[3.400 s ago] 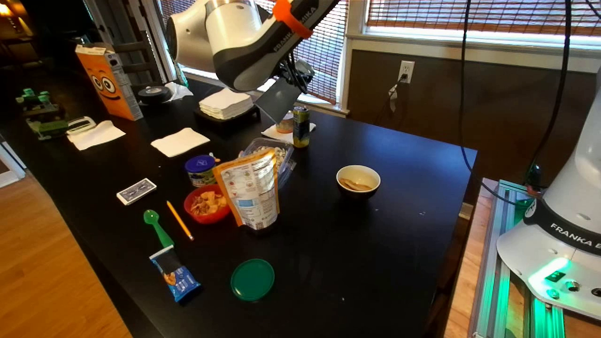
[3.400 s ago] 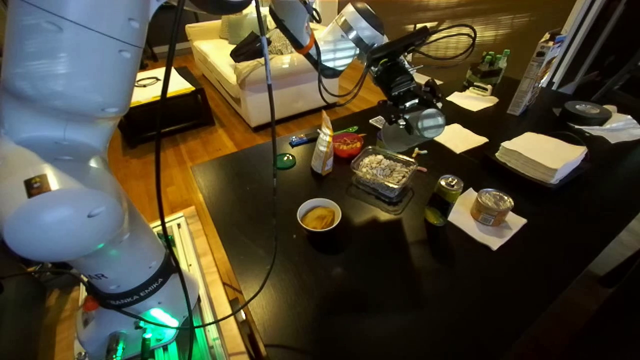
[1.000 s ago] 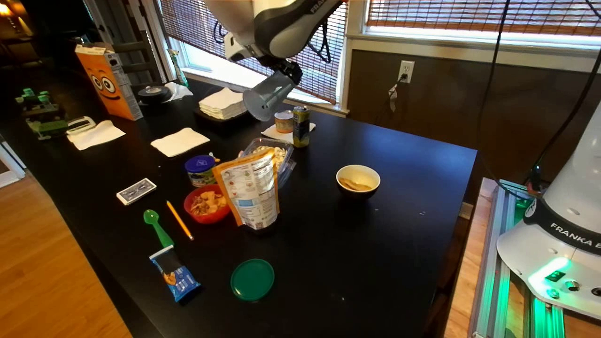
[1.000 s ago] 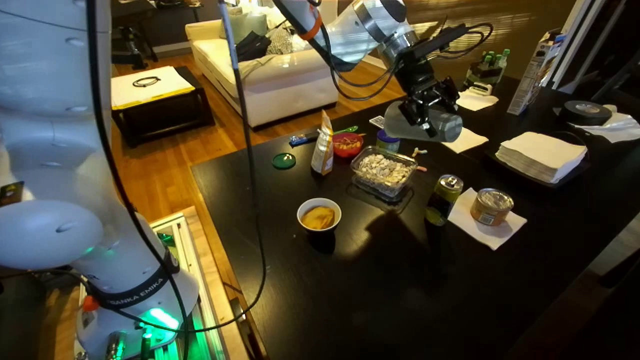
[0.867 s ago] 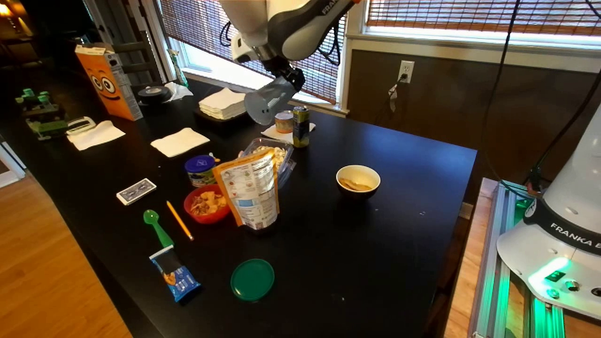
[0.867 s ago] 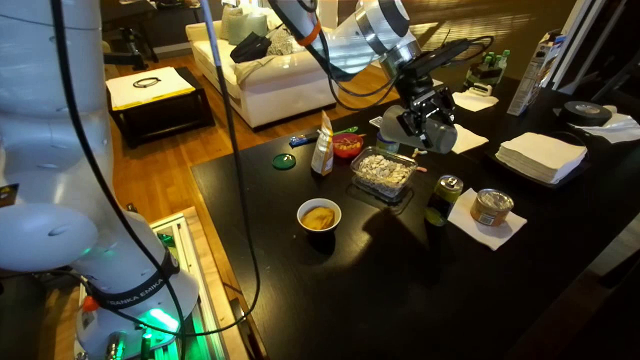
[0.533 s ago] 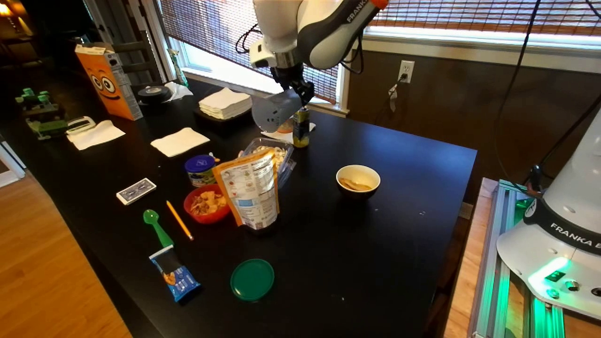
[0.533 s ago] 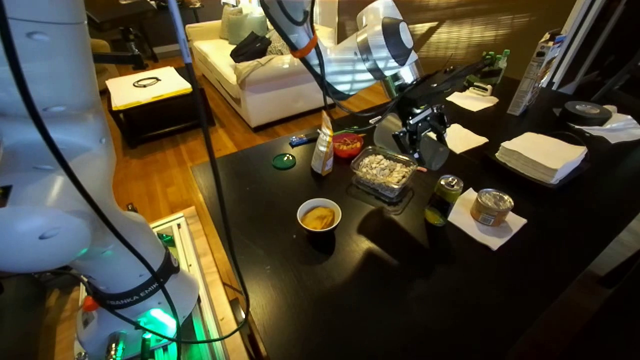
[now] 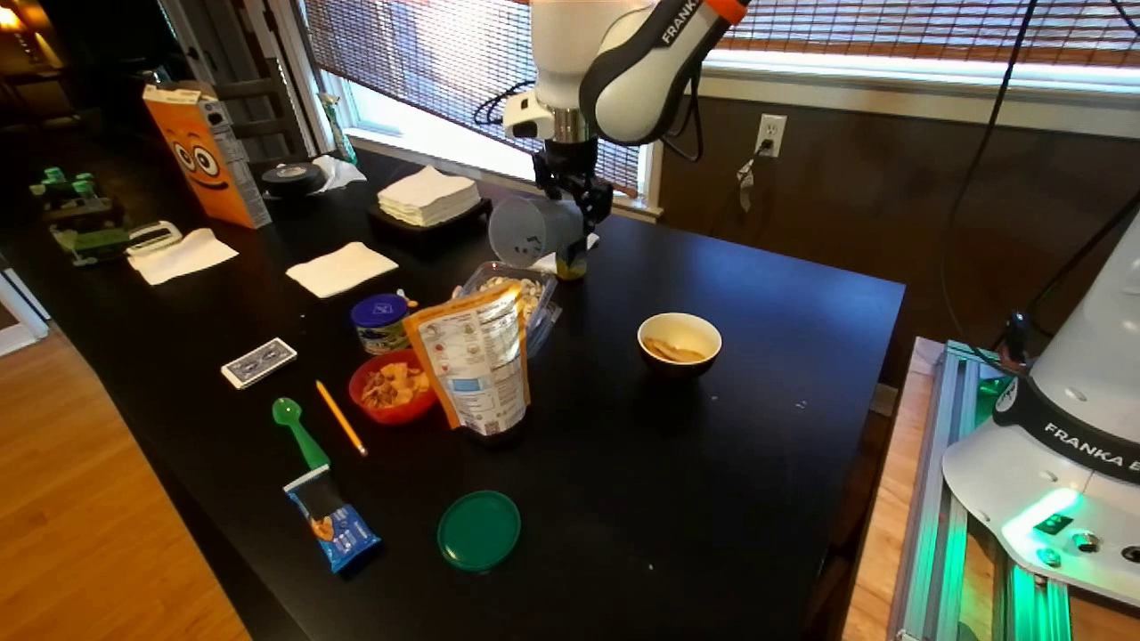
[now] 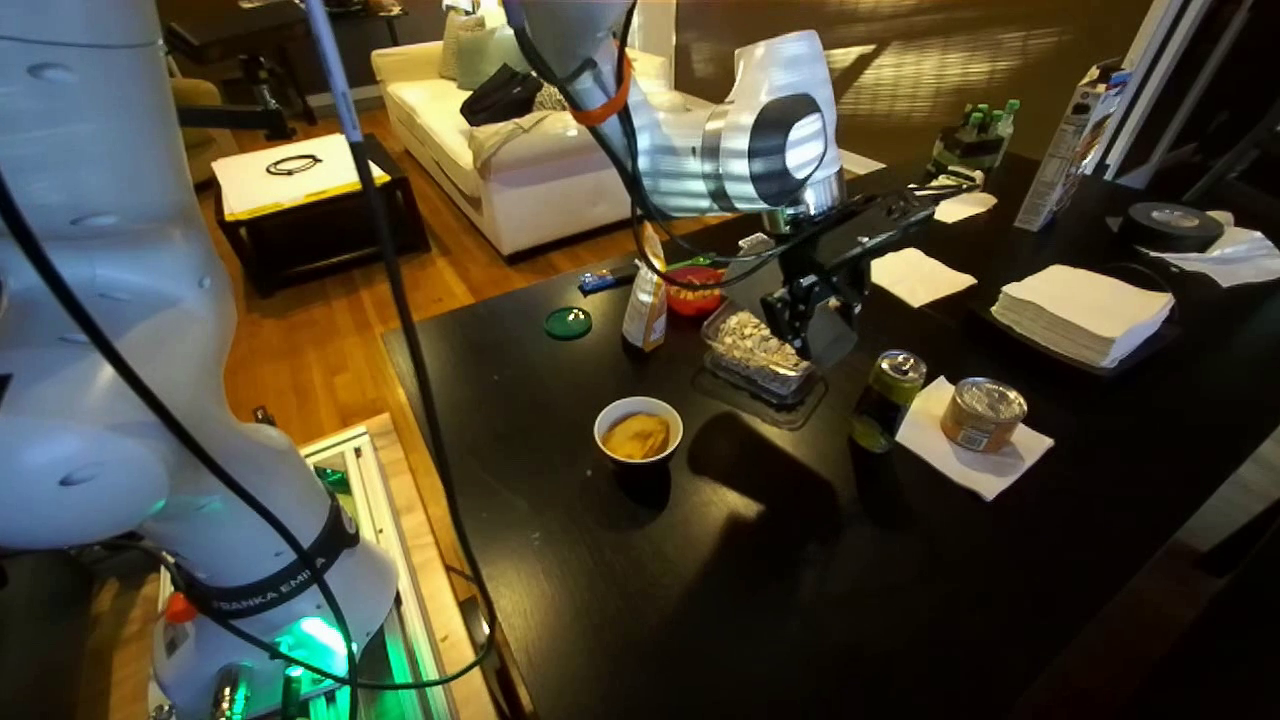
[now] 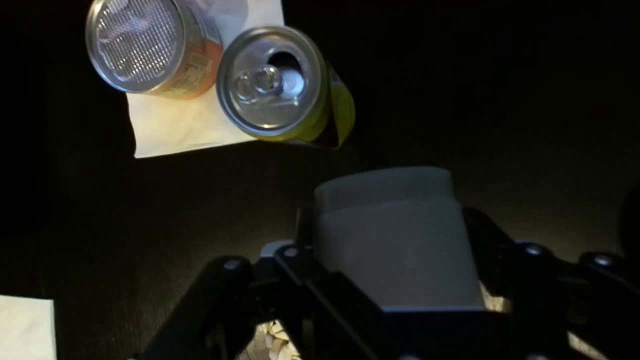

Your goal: Pour the contents in the grey cup in the clear bowl.

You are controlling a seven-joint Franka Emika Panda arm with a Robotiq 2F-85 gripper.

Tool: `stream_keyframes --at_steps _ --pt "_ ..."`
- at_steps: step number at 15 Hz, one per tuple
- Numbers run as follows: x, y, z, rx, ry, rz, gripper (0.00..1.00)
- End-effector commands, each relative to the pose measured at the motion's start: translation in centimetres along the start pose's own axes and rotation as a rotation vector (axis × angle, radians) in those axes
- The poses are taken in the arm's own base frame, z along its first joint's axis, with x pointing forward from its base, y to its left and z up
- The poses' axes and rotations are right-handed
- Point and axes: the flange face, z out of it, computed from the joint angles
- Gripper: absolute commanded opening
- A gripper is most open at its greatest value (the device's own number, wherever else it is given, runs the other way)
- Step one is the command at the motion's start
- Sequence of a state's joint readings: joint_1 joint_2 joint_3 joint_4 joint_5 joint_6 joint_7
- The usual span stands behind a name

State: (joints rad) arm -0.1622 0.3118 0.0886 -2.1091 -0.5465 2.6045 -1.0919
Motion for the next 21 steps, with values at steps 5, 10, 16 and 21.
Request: stream_keyframes --at_steps 5,10,16,21 --pt "-1.3 -1.6 1.6 -0.029 0.217 -0.029 0.48" --pt "-0.9 -1.8 3.0 -0.068 0.357 -0.035 0.48" --pt "-0.7 -1.8 3.1 -0.048 0.343 -0.032 0.73" --pt "-0.7 -1.8 3.1 -0.048 0.344 -0.032 0.73"
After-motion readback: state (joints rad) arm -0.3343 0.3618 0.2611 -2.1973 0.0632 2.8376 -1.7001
